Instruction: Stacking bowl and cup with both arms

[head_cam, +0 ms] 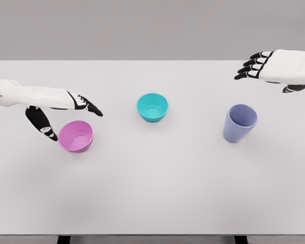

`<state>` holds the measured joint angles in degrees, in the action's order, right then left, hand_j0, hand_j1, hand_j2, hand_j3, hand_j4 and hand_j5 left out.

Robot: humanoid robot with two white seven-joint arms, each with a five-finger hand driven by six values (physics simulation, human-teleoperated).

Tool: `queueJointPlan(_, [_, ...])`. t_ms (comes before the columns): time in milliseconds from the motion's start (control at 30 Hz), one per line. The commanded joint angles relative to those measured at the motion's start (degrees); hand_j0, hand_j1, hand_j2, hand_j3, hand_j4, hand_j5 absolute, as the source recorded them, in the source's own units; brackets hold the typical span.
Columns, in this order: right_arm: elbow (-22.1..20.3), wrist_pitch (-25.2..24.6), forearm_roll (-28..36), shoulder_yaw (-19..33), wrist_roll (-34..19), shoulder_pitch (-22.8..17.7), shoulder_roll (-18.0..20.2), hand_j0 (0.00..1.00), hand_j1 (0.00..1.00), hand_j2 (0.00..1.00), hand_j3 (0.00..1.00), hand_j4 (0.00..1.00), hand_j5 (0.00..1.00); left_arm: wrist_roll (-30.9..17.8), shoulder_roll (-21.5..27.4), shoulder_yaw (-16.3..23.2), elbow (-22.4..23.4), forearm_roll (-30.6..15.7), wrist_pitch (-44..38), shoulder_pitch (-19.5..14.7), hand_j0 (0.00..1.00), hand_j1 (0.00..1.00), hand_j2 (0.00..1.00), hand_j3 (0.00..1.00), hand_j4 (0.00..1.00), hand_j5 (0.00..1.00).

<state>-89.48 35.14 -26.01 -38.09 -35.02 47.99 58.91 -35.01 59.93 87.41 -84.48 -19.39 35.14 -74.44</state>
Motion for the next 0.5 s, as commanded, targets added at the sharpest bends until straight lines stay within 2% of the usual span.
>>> queueJointPlan(0, [0.0, -0.1, 0.2, 0.0, 0.0, 0.0, 0.1, 1.0, 1.0, 1.0, 1.0, 1.0, 1.0, 0.0, 0.2, 0.6, -0.3, -1.2, -0.1, 0.0, 1.0, 1.0, 1.0, 1.0, 1.0, 1.0])
queueJointPlan(267, [0.0, -0.1, 0.2, 0.0, 0.0, 0.1, 0.1, 1.0, 1.0, 1.0, 1.0, 1.0, 1.0, 0.0, 0.8, 1.7, -2.2, -0.9, -0.1, 0.1, 1.0, 1.0, 1.0, 1.0, 1.0, 1.0])
queueJointPlan(467, [0.0, -0.1, 0.2, 0.0, 0.0, 0.0, 0.1, 1.0, 1.0, 1.0, 1.0, 1.0, 1.0, 0.0, 0.7, 1.6, -2.2, 1.0, -0.1, 0.4, 1.0, 1.0, 1.0, 1.0, 1.0, 1.0])
